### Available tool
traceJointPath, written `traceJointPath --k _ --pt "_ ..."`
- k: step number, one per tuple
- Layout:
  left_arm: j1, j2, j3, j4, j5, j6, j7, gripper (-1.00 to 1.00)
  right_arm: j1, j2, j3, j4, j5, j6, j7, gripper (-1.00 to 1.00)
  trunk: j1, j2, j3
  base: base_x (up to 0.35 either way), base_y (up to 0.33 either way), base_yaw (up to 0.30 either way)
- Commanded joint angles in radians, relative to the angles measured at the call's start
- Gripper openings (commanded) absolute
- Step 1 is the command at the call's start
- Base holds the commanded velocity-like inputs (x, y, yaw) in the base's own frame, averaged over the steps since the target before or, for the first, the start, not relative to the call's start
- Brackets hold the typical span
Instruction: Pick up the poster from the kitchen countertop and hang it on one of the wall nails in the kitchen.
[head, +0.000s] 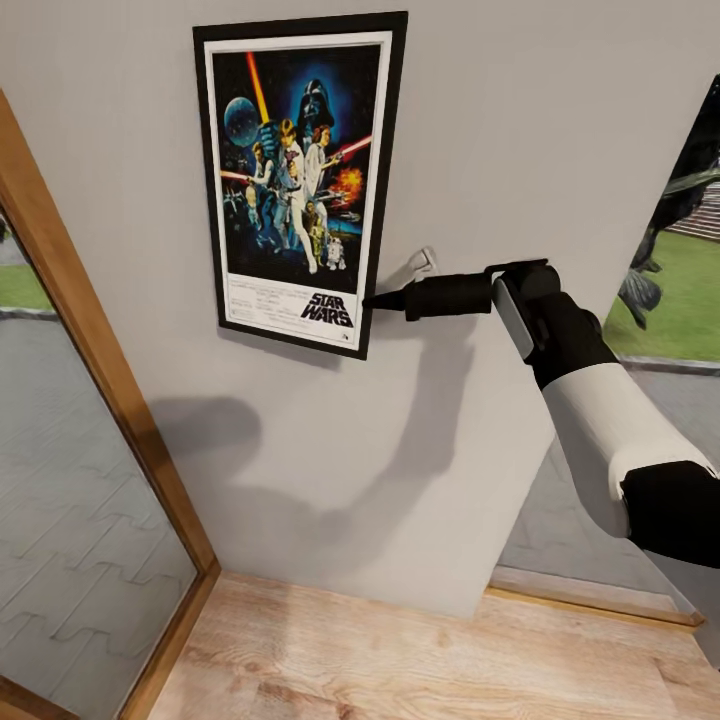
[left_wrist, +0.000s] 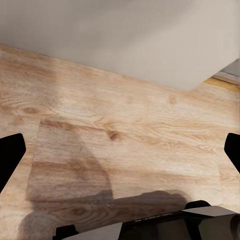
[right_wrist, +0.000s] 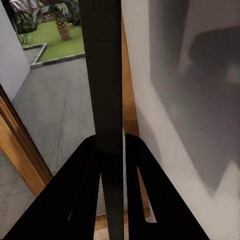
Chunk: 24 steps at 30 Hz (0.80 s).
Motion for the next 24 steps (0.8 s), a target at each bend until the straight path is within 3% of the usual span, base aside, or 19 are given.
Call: traceJointPath --k 1,9,10,11,12,13,14,21,22,24 --pt "0.000 0.000 0.001 -0.001 0.000 -0.003 -0.004 1.00 -0.001 -0.001 0.003 0.000 -0.009 0.008 -0.002 -1.00 0.001 -0.002 -0.002 0.000 0.000 0.000" --pt "0.000 0.002 0.002 0.001 0.000 -0.003 -0.004 1.00 0.002 0.000 0.018 0.027 -0.011 0.007 -0.006 -1.00 0.001 -0.002 -0.002 0.000 0.000 0.000" --pt "0.000 0.002 0.002 0.001 0.000 -0.003 -0.004 1.00 0.002 -0.030 0.203 -0.076 -0.127 -0.061 0.095 -1.00 0.001 -0.002 -0.002 0.000 0.000 0.000" --pt "0.000 0.002 0.002 0.001 0.000 -0.003 -0.004 1.00 -0.001 -0.049 0.204 -0.085 -0.101 -0.092 0.111 -1.00 0.001 -0.002 -0.002 0.000 0.000 0.000" --pt "0.000 0.002 0.002 0.001 0.000 -0.003 -0.004 1.00 0.002 -0.094 0.205 -0.082 -0.117 -0.105 0.114 -1.00 0.001 -0.002 -0.002 0.000 0.000 0.000" --pt "0.000 0.002 0.002 0.002 0.000 -0.003 -0.004 1.00 0.002 -0.089 0.205 -0.079 -0.112 -0.111 0.115 -1.00 0.001 -0.002 -0.002 0.000 0.000 0.000" --pt "0.000 0.002 0.002 0.002 0.000 -0.003 -0.004 1.00 0.002 0.000 0.019 0.035 -0.011 0.008 -0.008 -1.00 0.001 -0.002 -0.002 0.000 0.000 0.000" --pt "0.000 0.002 0.002 0.002 0.000 -0.003 -0.004 1.00 0.003 0.000 0.019 0.036 -0.011 0.007 -0.009 -1.00 0.001 -0.002 -0.002 0.000 0.000 0.000" --pt "0.000 0.002 0.002 0.002 0.000 -0.003 -0.004 1.00 0.003 0.000 0.017 0.037 -0.011 0.007 -0.009 1.00 0.001 -0.002 -0.002 0.000 0.000 0.000" --pt "0.000 0.002 0.002 0.003 0.000 -0.003 -0.004 1.00 0.003 0.000 0.003 0.038 -0.011 0.007 -0.010 1.00 0.001 -0.002 -0.002 0.000 0.000 0.000"
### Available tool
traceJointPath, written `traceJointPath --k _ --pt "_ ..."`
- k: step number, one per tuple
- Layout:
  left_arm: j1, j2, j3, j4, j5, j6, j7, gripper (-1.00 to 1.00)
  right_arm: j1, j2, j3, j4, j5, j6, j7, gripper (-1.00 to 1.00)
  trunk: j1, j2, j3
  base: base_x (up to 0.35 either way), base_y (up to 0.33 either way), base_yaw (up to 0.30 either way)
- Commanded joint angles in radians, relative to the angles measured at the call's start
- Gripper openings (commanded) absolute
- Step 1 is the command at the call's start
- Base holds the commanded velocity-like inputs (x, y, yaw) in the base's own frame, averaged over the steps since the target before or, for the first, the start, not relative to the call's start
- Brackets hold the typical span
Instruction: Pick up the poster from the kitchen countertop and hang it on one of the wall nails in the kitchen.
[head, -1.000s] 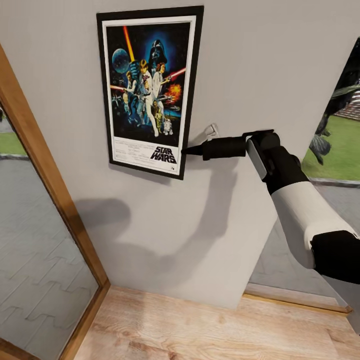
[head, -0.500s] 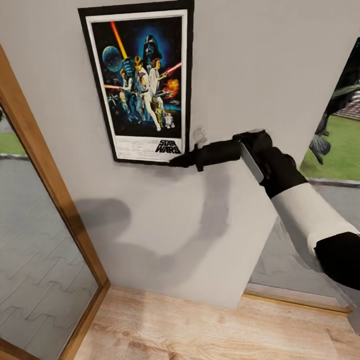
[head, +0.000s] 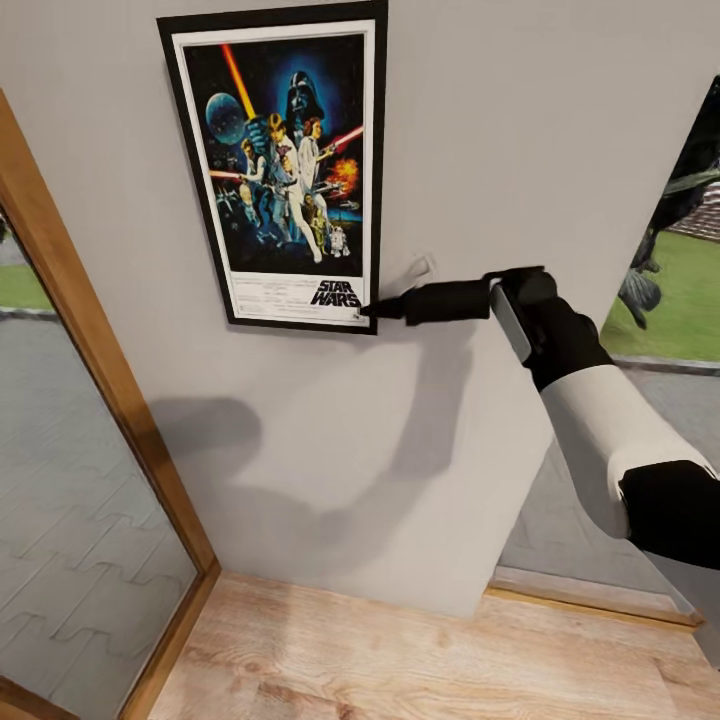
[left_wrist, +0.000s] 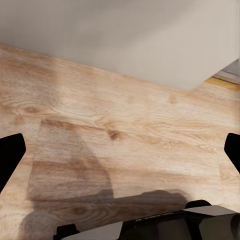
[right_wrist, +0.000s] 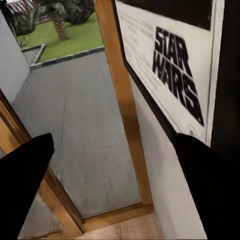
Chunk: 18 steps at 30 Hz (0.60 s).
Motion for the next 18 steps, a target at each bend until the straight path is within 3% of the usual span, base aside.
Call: traceJointPath --k 1,13,18 --pt "0.000 0.000 0.001 0.000 0.000 -0.003 -0.004 1.00 -0.001 -0.001 -0.003 0.000 -0.009 0.008 -0.002 1.00 0.001 -0.002 -0.002 0.000 0.000 0.000" --pt "0.000 0.000 0.001 0.000 0.000 -0.003 -0.004 1.00 -0.001 -0.002 -0.015 0.001 -0.009 0.008 -0.002 1.00 0.001 -0.002 -0.002 -0.003 0.000 0.000" --pt "0.000 0.000 0.000 -0.001 0.000 -0.003 -0.004 1.00 -0.001 -0.001 -0.015 0.001 -0.009 0.008 -0.003 1.00 0.001 -0.002 -0.002 -0.211 0.000 0.000"
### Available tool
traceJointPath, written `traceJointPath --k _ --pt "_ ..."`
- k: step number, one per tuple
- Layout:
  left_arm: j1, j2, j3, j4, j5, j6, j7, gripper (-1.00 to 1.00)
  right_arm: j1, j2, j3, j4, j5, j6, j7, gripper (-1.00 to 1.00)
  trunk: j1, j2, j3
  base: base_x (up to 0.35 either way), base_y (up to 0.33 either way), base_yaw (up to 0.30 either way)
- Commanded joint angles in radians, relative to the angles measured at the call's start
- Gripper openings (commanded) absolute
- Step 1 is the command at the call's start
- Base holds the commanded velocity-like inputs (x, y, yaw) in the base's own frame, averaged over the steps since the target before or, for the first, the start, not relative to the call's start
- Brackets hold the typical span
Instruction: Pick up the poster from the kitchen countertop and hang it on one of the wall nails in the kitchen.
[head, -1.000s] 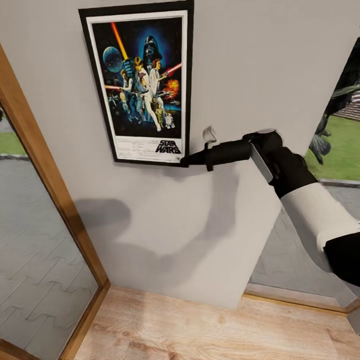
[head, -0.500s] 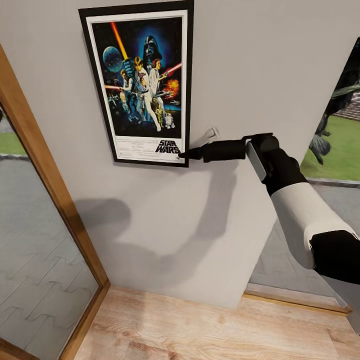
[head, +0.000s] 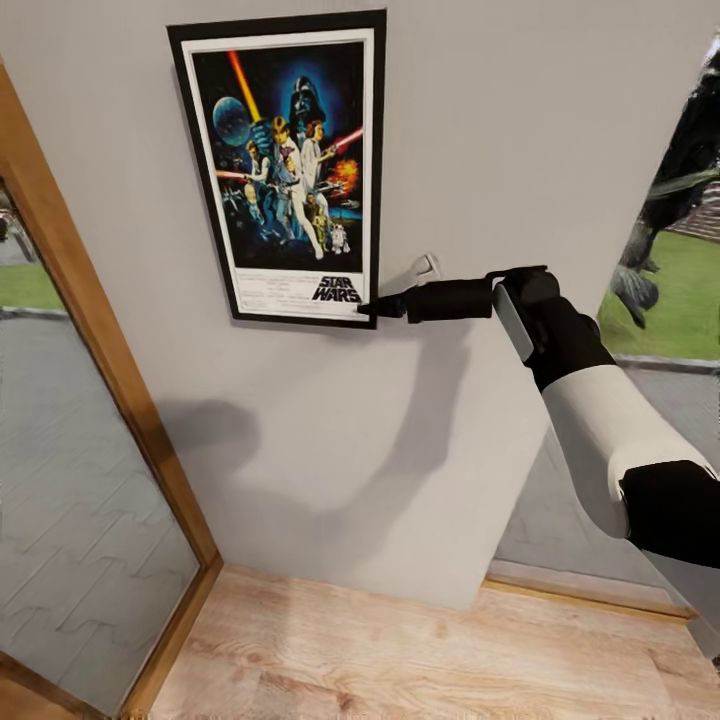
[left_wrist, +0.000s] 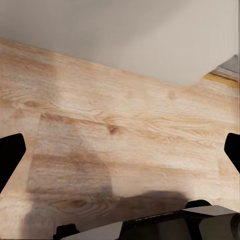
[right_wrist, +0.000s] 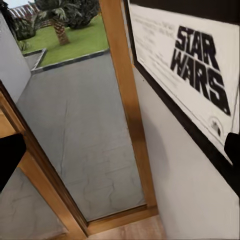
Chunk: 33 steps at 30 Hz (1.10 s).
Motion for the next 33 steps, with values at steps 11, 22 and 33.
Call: traceJointPath --k 11,22,33 --pt "0.000 0.000 0.000 0.001 0.000 -0.003 -0.003 1.00 0.041 -0.005 0.003 -0.006 -0.063 -0.070 0.008 1.00 0.000 -0.002 -0.002 -0.315 0.000 0.000" --pt "0.000 0.000 0.000 0.008 0.005 -0.002 -0.013 1.00 0.625 -0.053 -0.010 -0.203 -0.106 -0.335 0.010 1.00 0.000 -0.002 -0.002 -0.057 0.000 0.000" --pt "0.000 -0.007 -0.001 0.012 0.008 0.004 -0.014 1.00 0.929 -0.153 -0.059 0.254 -0.105 -0.640 0.009 1.00 0.000 -0.002 -0.002 -0.001 0.000 0.000"
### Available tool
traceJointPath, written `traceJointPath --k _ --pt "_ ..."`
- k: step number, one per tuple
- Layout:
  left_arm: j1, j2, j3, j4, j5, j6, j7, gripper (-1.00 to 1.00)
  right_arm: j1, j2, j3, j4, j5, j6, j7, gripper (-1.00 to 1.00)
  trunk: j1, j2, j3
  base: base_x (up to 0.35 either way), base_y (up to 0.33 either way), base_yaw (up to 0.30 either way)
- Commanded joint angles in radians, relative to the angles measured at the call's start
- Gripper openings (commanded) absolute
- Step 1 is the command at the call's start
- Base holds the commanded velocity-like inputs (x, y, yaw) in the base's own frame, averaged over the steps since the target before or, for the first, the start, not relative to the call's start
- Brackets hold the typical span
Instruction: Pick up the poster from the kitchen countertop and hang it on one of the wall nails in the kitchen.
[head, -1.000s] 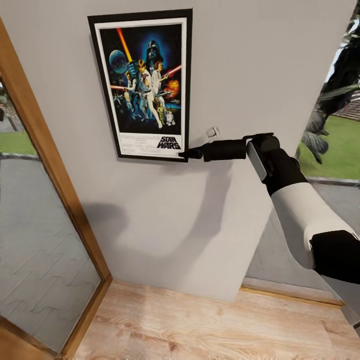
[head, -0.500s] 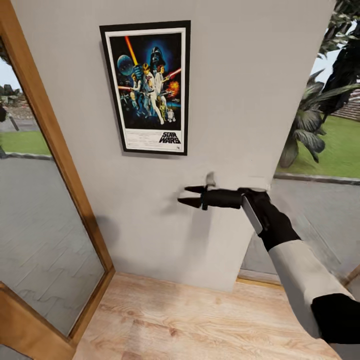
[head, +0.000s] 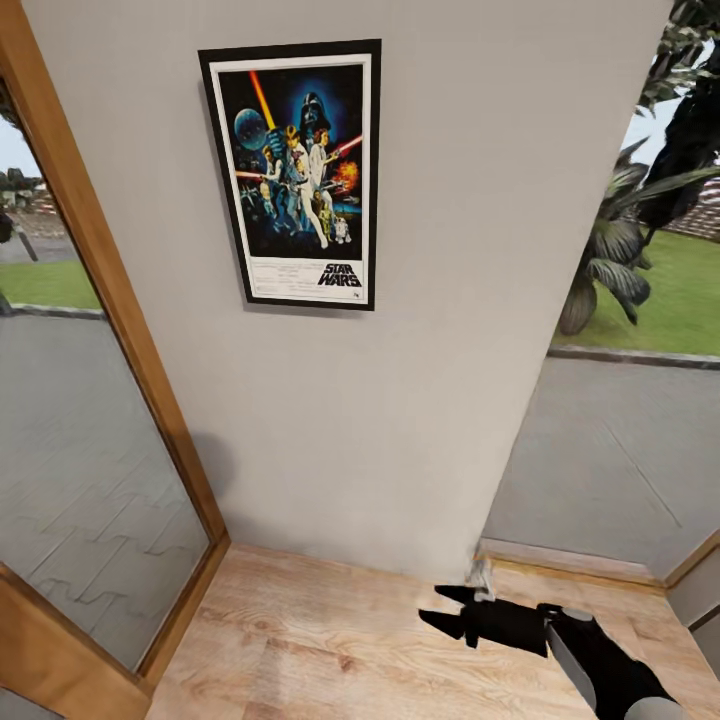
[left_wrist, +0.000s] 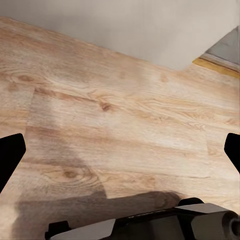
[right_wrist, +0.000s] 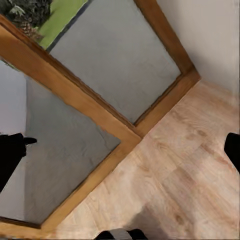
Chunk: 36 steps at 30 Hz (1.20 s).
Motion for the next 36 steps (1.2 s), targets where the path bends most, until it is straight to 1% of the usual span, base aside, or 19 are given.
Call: traceJointPath --k 1,2,3,6,7,10,11,15,17,18,19,20,21,22,24,26,30,32,36 --pt "0.000 -0.001 0.001 0.000 0.001 -0.002 -0.003 1.00 0.001 -0.004 0.006 0.047 -0.011 -0.004 0.000 1.00 0.001 -0.002 -0.002 0.000 0.000 0.000" --pt "0.000 -0.002 0.001 0.000 0.001 -0.001 -0.003 1.00 0.003 -0.007 0.006 0.086 -0.011 -0.015 -0.002 1.00 0.001 -0.002 -0.002 0.000 0.000 0.000" --pt "0.000 -0.004 0.001 0.000 0.001 0.000 -0.002 1.00 0.006 -0.011 0.006 0.162 -0.009 -0.040 -0.007 1.00 0.001 -0.002 -0.002 0.000 0.000 0.000" --pt "0.000 -0.007 0.002 0.001 0.002 0.002 0.000 1.00 0.008 -0.015 0.007 0.268 -0.003 -0.076 -0.027 1.00 0.001 -0.002 -0.002 0.000 0.000 0.000" --pt "0.000 -0.010 0.004 0.004 0.002 0.003 0.002 1.00 0.010 -0.016 0.008 0.360 0.002 -0.097 -0.064 1.00 0.001 -0.002 -0.002 0.000 0.000 0.000" --pt "0.000 -0.017 0.005 0.026 0.002 0.002 0.005 1.00 0.011 -0.017 0.009 0.432 0.005 -0.109 -0.112 1.00 0.001 -0.002 -0.002 0.000 0.000 0.000" --pt "0.000 -0.024 0.006 0.084 0.003 0.001 0.009 1.00 0.013 -0.017 0.009 0.503 0.006 -0.116 -0.177 1.00 0.001 -0.002 -0.002 0.000 0.000 0.000" --pt "0.000 -0.027 0.012 0.146 0.002 -0.002 0.012 1.00 0.030 -0.016 0.010 0.552 0.008 -0.119 -0.257 1.00 0.001 -0.002 -0.002 0.000 0.000 0.000" --pt "0.000 -0.025 0.015 0.179 0.000 -0.002 0.014 1.00 0.057 -0.015 0.010 0.568 0.010 -0.119 -0.328 1.00 0.001 -0.002 -0.002 0.000 0.000 0.000" --pt "0.000 -0.022 0.020 0.289 -0.001 -0.005 0.156 1.00 0.133 -0.010 0.011 0.578 0.010 -0.120 -0.538 1.00 0.001 -0.002 -0.002 0.000 0.000 0.000" --pt "0.000 -0.023 0.021 0.295 -0.002 -0.005 0.208 1.00 0.145 -0.009 0.011 0.579 0.010 -0.120 -0.564 1.00 0.001 -0.002 -0.002 0.000 0.000 0.000" --pt "0.000 -0.024 0.020 0.300 -0.003 -0.005 0.261 1.00 0.155 -0.009 0.011 0.579 0.010 -0.120 -0.586 1.00 0.001 -0.002 -0.002 0.000 0.000 0.000" --pt "0.000 -0.024 0.020 0.304 -0.003 -0.005 0.287 1.00 0.158 -0.009 0.011 0.579 0.010 -0.120 -0.595 1.00 0.001 -0.002 -0.001 0.000 0.000 0.000" --pt "0.000 -0.025 0.019 0.318 -0.004 -0.005 0.335 1.00 0.163 -0.009 0.010 0.579 0.009 -0.120 -0.608 1.00 0.001 -0.002 -0.001 0.000 0.000 0.000" --pt "0.000 -0.025 0.017 0.337 -0.004 -0.006 0.378 1.00 0.166 -0.009 0.010 0.580 0.009 -0.120 -0.617 1.00 0.001 -0.002 0.001 0.000 0.000 0.000" --pt "0.000 -0.026 0.012 0.369 -0.005 -0.007 0.448 1.00 0.170 -0.008 0.009 0.580 0.009 -0.120 -0.633 1.00 0.001 -0.002 0.004 0.000 0.000 0.000" --pt "0.000 -0.027 0.009 0.382 -0.005 -0.007 0.499 1.00 0.172 -0.008 0.009 0.581 0.009 -0.120 -0.657 1.00 0.001 -0.002 0.010 0.000 0.000 0.000" --pt "0.000 -0.029 0.009 0.389 -0.006 -0.006 0.551 1.00 0.173 -0.007 0.009 0.581 0.009 -0.120 -0.702 1.00 0.001 -0.002 0.013 0.000 0.000 0.000" --pt "0.000 -0.031 0.008 0.408 -0.006 -0.007 0.581 1.00 0.173 -0.005 0.009 0.581 0.009 -0.120 -0.764 1.00 0.001 -0.002 0.020 0.000 0.000 0.000"
